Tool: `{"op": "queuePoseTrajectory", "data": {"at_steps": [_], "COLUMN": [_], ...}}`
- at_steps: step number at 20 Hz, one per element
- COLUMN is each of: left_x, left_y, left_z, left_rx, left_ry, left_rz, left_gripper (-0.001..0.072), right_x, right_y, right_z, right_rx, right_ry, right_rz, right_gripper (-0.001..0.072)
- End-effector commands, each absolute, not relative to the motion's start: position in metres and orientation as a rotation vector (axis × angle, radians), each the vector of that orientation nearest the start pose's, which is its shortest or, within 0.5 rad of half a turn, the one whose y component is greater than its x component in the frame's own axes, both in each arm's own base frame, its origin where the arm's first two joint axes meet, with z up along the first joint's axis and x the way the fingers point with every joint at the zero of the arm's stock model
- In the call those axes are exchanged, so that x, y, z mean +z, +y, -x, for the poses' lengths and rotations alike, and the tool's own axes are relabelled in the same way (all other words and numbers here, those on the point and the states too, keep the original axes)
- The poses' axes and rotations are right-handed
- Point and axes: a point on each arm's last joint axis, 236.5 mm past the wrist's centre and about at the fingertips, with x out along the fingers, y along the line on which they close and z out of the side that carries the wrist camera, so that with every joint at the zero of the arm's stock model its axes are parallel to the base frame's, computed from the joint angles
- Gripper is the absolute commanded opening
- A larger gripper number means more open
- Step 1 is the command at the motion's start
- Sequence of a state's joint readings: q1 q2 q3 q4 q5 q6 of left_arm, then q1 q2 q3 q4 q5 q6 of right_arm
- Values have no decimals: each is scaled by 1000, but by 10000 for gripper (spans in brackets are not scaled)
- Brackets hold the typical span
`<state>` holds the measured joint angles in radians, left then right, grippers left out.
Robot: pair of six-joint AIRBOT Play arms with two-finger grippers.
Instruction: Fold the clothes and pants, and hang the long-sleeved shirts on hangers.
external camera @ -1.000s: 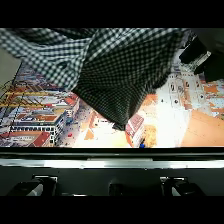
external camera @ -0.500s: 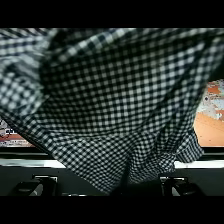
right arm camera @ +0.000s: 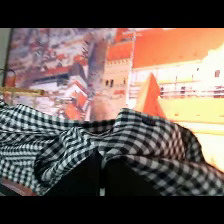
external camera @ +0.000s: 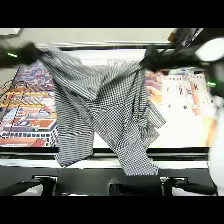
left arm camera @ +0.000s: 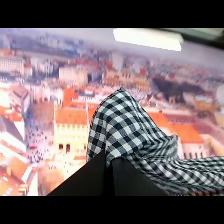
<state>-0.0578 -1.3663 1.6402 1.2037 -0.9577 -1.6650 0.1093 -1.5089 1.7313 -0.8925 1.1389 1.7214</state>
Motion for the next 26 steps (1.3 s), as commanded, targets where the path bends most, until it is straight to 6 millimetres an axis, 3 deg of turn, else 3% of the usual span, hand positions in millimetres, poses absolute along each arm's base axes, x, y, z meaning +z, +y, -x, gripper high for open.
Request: {"op": "queuePoseTrajectory", "data": {"at_steps": [1,3,4,5,6,7,11,12,13,15,17,20,23,26], "left_x": [59,8,-5,-8,-3,6,43,46,44,22,-6,-39,-55,-56], "left_y": [-130,-146,-154,-156,-153,-141,-60,-41,-24,-4,-8,-27,-30,-29], "left_z": [-533,-532,-529,-529,-528,-527,-499,-488,-474,-437,-398,-361,-353,-355], "left_rx": [-228,-230,-244,-254,-258,-256,-230,-206,-178,-123,-128,-167,-153,-159], "left_ry": [982,1094,1138,1156,1160,1158,1174,1171,1169,1195,1242,1317,1330,1319], "left_rz": [382,442,499,555,593,607,570,580,591,624,656,691,722,706], "left_gripper": [17,17,34,161,469,708,714,714,713,713,713,713,713,713], "right_x": [50,12,4,4,11,21,59,66,69,50,22,-19,-47,-68], "right_y": [207,206,205,199,191,180,97,83,77,74,78,86,93,95], "right_z": [-518,-519,-516,-513,-506,-496,-435,-429,-418,-376,-330,-269,-227,-210], "right_rx": [487,475,475,475,492,518,550,515,512,501,487,461,460,444], "right_ry": [1157,1221,1245,1257,1272,1288,1393,1378,1367,1428,1520,1639,1746,1775], "right_rz": [-649,-642,-628,-616,-602,-577,-386,-431,-467,-481,-496,-546,-587,-606], "right_gripper": [32,54,116,237,469,626,625,625,626,626,626,626,626,626]}}
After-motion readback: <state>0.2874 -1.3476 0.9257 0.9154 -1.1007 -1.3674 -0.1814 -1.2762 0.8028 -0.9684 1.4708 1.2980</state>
